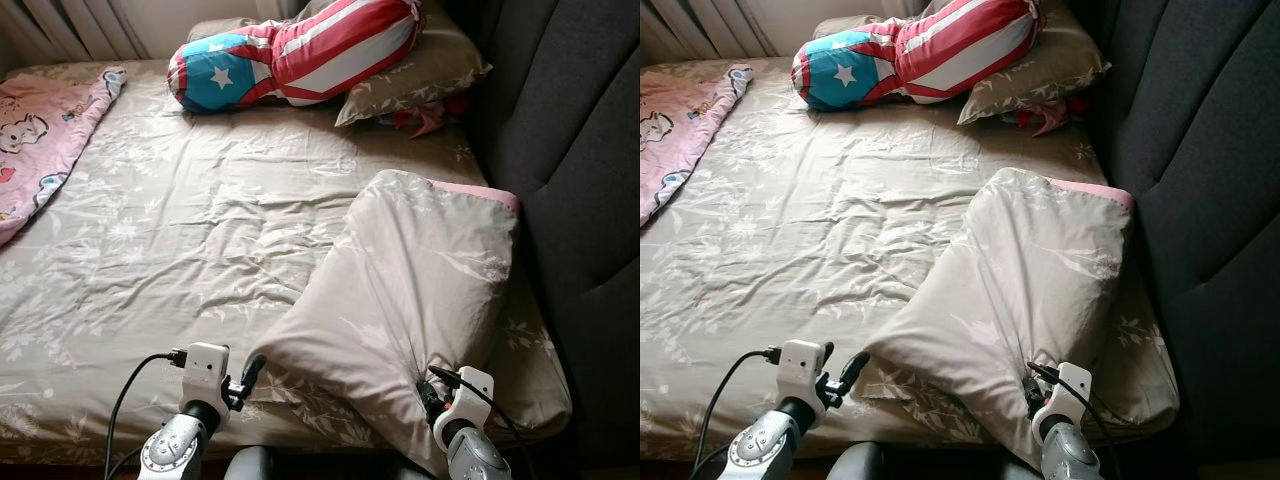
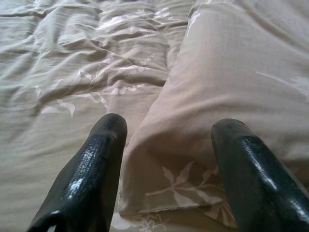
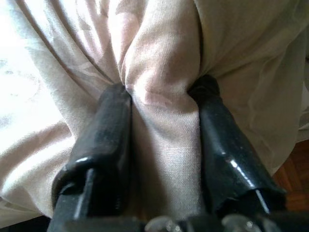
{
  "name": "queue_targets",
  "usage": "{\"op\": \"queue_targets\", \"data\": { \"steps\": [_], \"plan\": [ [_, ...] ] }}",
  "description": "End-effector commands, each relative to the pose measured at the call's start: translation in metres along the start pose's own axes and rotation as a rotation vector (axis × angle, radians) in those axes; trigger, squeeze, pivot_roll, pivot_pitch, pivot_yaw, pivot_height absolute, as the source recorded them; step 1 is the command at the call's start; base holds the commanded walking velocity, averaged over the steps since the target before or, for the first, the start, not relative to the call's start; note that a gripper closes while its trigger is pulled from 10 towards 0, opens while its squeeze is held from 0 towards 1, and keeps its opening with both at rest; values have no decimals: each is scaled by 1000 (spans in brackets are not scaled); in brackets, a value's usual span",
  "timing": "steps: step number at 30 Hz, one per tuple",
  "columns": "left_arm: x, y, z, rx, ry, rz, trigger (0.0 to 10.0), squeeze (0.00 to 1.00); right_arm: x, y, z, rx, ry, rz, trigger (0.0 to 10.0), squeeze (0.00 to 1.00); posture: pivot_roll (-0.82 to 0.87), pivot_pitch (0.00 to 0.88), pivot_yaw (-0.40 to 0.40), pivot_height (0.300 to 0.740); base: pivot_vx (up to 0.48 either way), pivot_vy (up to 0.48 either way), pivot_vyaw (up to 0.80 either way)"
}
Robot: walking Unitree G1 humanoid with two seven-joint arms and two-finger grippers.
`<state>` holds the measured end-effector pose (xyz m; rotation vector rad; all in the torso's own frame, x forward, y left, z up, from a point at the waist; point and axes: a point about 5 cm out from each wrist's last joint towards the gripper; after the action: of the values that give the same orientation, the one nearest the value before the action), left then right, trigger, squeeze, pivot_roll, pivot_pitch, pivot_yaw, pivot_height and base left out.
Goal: Clean up the room
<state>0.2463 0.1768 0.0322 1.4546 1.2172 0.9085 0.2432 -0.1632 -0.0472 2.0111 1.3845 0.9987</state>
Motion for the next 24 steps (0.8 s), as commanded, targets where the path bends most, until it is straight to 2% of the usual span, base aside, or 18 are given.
{"op": "queue_targets", "data": {
  "steps": [1,5,8,15,19,20,22,23,24],
  "plan": [
    [1,-5,0,21,9,1,10000,0,3,-19,-4,77,11,-7,0,0,38,168,30,665,0,0,0],
    [0,-4,5,14,9,-4,10000,0,2,-21,-5,72,16,-17,0,0,33,158,28,665,0,0,0],
    [-1,-3,8,11,10,-5,10000,0,-7,-21,-7,70,-60,-25,0,0,28,149,27,665,0,0,0],
    [-2,-2,14,5,12,-7,10000,0,-16,-11,-5,32,-130,-30,0,0,21,141,25,665,0,0,0],
    [-1,0,17,-3,15,-7,10000,0,-46,24,-5,-81,-293,-61,0,0,14,137,25,665,0,0,0],
    [-2,0,17,-4,14,-6,10000,0,-56,39,-6,-134,-343,-65,0,0,12,135,24,665,0,0,0],
    [-2,0,17,-4,15,-7,10000,0,-65,52,-8,-175,-386,-71,0,0,7,135,24,665,0,0,0],
    [-2,-1,17,-3,15,-8,10000,0,-79,72,-12,-244,-448,-69,0,0,1,133,23,665,0,0,0],
    [-2,-1,18,-3,15,-9,10000,0,-85,81,-14,-273,-479,-74,0,0,0,131,20,665,0,0,0]
  ]
}}
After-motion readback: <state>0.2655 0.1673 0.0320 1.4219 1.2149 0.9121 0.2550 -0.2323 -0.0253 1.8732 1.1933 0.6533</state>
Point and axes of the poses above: a point about 5 cm out from each wrist's last joint towards the gripper, its own z axis pointing out of the wrist towards the gripper, its own y axis along the axis of the wrist's last joint, x = y × z, and after that the axes turned 2 degrees about -z, right-handed
